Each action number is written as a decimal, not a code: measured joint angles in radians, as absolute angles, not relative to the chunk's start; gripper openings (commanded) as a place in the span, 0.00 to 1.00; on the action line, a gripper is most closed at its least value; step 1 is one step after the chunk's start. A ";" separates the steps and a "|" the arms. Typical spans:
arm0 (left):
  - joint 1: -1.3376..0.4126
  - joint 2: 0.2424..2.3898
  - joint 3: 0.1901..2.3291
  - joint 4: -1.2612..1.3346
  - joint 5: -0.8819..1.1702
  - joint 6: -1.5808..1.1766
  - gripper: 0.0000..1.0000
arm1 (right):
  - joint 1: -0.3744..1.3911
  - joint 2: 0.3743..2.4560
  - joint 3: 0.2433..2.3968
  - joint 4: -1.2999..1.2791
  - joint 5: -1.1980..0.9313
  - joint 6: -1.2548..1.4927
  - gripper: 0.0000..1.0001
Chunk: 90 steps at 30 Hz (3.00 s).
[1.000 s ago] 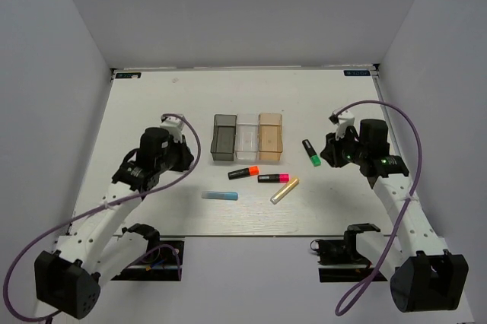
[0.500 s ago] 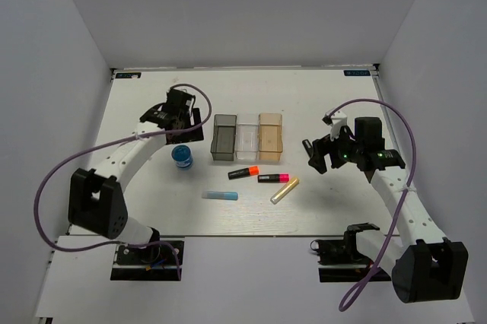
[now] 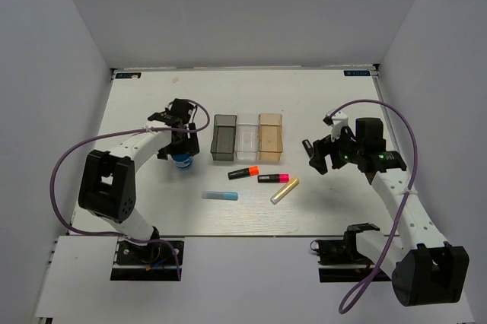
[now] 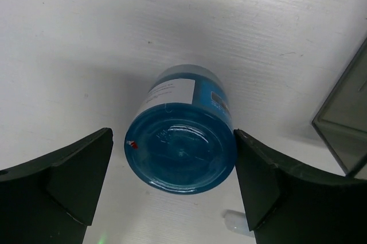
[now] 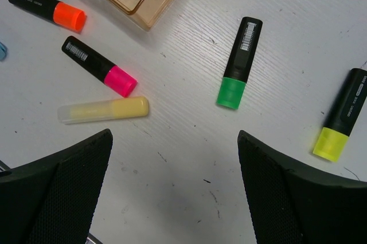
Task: Sort the stationery into containers
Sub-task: Pick up the stationery from the center of the board, then place the stationery in the storage box.
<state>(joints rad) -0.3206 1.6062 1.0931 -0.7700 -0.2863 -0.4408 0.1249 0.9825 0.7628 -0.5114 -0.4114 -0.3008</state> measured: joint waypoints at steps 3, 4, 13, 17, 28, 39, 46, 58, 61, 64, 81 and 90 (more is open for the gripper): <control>-0.314 1.615 1.070 -0.748 -0.269 -0.451 0.90 | 0.125 0.982 0.763 -0.519 -0.406 -0.301 0.91; -0.313 1.620 1.062 -0.741 -0.261 -0.454 0.84 | 0.125 0.982 0.763 -0.520 -0.402 -0.301 0.91; -0.288 1.634 1.049 -0.706 -0.221 -0.464 0.00 | 0.125 0.982 0.763 -0.524 -0.395 -0.304 0.91; -0.277 1.623 1.046 -0.710 -0.212 -0.461 0.00 | 0.125 0.982 0.762 -0.524 -0.396 -0.305 0.85; -0.361 1.477 1.253 -0.752 -0.145 -0.409 0.00 | 0.125 0.982 0.754 -0.526 -0.422 -0.323 0.03; -0.442 1.668 1.392 -0.687 -0.036 -0.374 0.00 | 0.125 0.982 0.753 -0.526 -0.422 -0.323 0.06; -0.470 1.773 1.462 -0.696 -0.019 -0.364 0.00 | 0.125 0.982 0.753 -0.526 -0.422 -0.323 0.07; -0.493 1.846 1.488 -0.707 -0.018 -0.352 0.00 | 0.125 0.982 0.749 -0.525 -0.422 -0.323 0.07; -0.493 1.857 1.491 -0.715 -0.018 -0.345 0.00 | 0.125 0.982 0.747 -0.525 -0.422 -0.323 0.07; -0.495 1.873 1.505 -0.726 -0.018 -0.338 0.04 | 0.125 0.982 0.743 -0.526 -0.421 -0.323 0.10; -0.521 1.910 1.537 -0.760 -0.064 -0.314 0.32 | 0.125 0.982 0.742 -0.525 -0.421 -0.323 0.23; -0.524 1.910 1.564 -0.779 -0.089 -0.314 0.46 | 0.125 0.982 0.742 -0.525 -0.421 -0.323 0.26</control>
